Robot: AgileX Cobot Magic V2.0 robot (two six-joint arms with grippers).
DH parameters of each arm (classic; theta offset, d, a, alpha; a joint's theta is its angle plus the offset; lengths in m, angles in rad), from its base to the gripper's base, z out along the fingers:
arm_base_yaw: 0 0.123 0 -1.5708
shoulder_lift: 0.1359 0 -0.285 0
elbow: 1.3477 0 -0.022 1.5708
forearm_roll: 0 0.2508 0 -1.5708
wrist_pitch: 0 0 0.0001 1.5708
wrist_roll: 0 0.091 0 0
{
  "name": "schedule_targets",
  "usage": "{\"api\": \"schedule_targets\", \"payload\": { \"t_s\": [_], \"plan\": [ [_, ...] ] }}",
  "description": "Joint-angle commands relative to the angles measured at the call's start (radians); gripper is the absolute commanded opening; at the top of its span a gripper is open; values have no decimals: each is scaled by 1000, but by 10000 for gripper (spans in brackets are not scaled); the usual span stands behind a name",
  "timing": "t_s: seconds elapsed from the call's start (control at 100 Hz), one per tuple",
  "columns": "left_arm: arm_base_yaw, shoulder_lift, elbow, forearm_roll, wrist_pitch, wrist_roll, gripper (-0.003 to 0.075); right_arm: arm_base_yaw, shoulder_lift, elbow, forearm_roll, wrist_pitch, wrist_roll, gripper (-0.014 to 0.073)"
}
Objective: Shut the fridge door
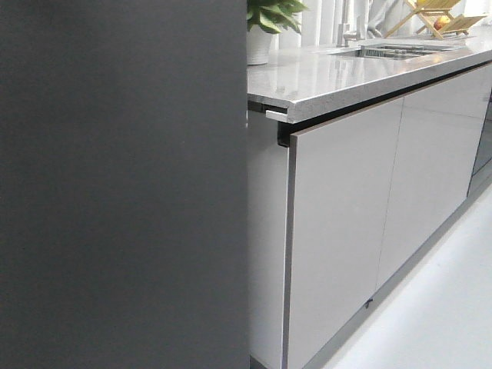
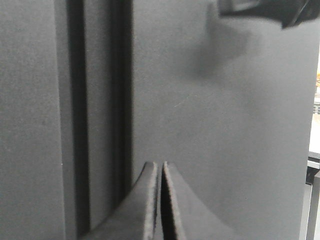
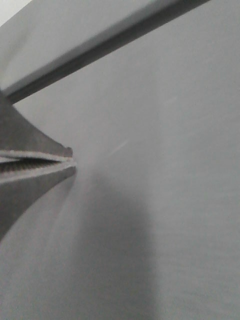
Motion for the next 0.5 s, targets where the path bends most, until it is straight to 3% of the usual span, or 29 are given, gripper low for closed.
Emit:
{"api": "schedule_targets", "payload": {
  "t_s": [0.0, 0.31, 0.49],
  "plan": [
    [-3, -10, 35, -4, -73, -2, -20, -2, -60, -43, 34, -49, -7, -45],
    [-3, -10, 35, -4, -73, -2, -20, -2, -46, -45, 5, -17, -4, -45],
    [-3, -10, 35, -4, -73, -2, -20, -16, -121, -47, -142, 110, 49, -45]
  ]
}}
